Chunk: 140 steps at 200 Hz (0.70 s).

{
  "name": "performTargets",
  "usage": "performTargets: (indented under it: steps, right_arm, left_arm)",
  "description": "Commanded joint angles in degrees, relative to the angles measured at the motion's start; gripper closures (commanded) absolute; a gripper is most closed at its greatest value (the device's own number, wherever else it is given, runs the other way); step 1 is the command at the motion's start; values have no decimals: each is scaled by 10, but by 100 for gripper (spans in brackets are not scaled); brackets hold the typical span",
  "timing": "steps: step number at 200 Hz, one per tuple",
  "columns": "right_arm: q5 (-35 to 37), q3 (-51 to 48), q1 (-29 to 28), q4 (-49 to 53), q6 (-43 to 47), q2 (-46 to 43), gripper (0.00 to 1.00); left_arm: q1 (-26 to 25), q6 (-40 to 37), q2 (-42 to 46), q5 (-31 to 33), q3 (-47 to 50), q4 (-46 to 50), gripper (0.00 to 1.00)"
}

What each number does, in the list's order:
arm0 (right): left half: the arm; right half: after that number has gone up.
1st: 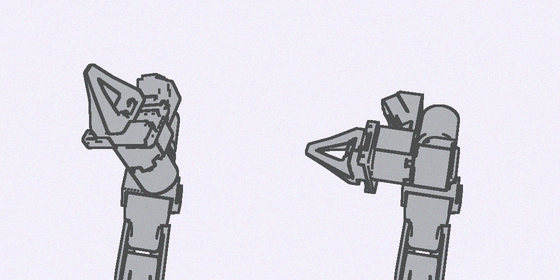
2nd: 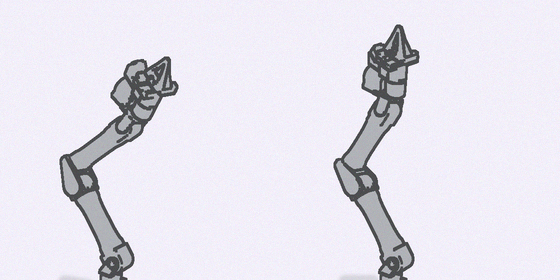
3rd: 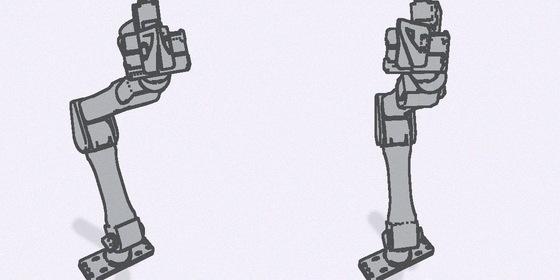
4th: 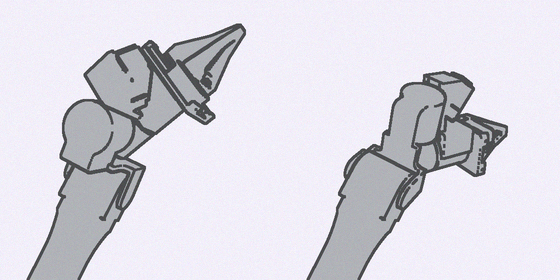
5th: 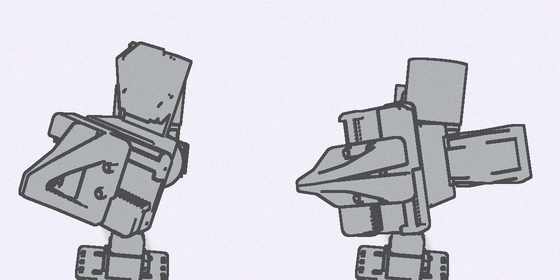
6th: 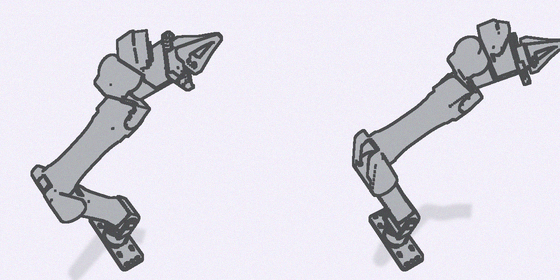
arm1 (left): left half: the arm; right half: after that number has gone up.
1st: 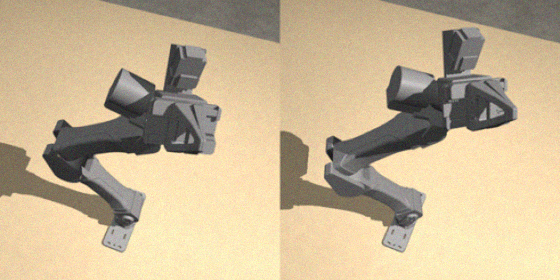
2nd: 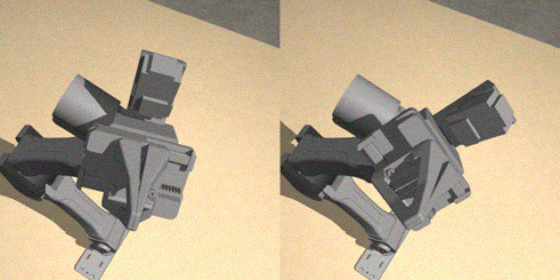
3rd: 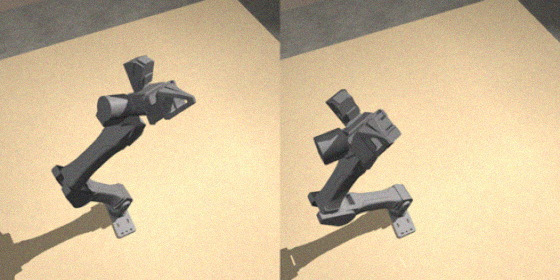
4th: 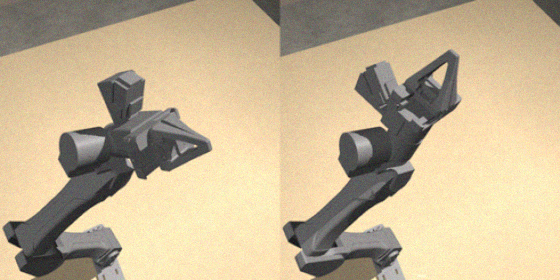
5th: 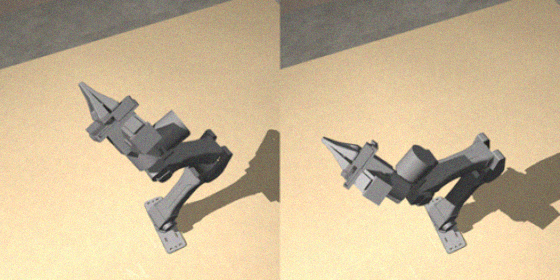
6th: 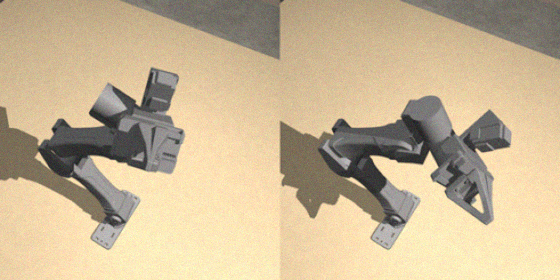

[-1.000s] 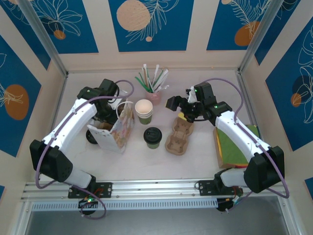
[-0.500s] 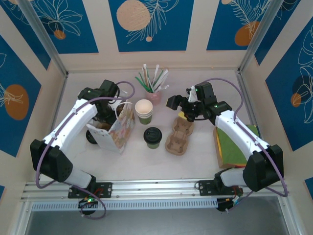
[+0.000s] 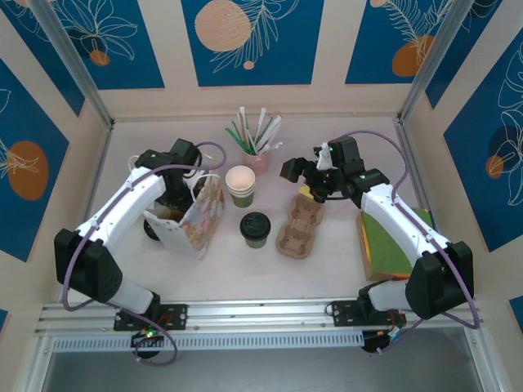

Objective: Pack the takeout coffee

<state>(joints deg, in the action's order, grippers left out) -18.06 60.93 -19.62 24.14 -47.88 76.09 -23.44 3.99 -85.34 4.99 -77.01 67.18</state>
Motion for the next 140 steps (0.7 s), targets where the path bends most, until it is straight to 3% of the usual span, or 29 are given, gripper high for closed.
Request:
performTargets:
  steps: [1,140]
  right_arm:
    - [-15,-12,4,-2,10,-7,1]
    - [-14,-27,10,-1,9,-26,1]
  left_arm:
    - [-4,1,-12,5,15,-7,72]
    - [-4,12,-31,-6,58,-26,72]
